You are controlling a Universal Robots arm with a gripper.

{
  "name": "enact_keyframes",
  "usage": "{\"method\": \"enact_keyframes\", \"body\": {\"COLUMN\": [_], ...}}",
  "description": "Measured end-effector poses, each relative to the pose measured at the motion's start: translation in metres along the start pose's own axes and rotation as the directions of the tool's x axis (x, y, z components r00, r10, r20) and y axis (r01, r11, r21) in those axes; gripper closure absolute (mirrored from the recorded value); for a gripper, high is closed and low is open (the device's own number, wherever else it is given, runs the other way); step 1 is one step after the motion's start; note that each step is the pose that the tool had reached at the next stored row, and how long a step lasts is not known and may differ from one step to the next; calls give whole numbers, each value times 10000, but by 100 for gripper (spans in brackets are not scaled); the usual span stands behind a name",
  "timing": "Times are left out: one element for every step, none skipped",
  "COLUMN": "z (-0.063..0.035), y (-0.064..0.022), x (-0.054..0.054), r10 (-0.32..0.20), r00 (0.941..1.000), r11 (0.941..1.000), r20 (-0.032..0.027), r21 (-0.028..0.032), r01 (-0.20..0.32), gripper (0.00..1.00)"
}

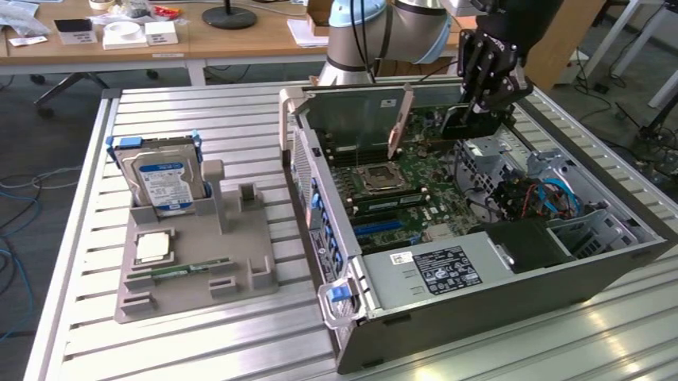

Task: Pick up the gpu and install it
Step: 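Insert the gpu into the slot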

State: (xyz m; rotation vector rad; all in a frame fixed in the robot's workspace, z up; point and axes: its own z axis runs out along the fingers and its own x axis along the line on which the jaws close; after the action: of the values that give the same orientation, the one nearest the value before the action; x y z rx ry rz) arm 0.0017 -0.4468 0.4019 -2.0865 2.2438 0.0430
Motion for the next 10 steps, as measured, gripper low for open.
{"method": "enact_keyframes", "body": {"z": [0,0,0,0,0,0,0,0,-1,-1], "y": [4,6,6,6,6,6,6,12,19,29], "x": [0,0,0,0,0,0,0,1,1,2], "r10": [1,0,-1,-2,-2,-2,-1,1,0,-2], "r00": [10000,10000,10000,10000,10000,10000,10000,10000,10000,10000], "r11": [10000,10000,10000,10000,10000,10000,10000,10000,10000,10000], "r20": [0,0,0,0,0,0,0,0,0,2], "r21": [1,0,0,0,0,0,0,2,6,12], "r01": [-1,0,1,2,2,2,1,-1,0,2], "gripper": [73,73,73,73,73,73,73,73,73,73]}}
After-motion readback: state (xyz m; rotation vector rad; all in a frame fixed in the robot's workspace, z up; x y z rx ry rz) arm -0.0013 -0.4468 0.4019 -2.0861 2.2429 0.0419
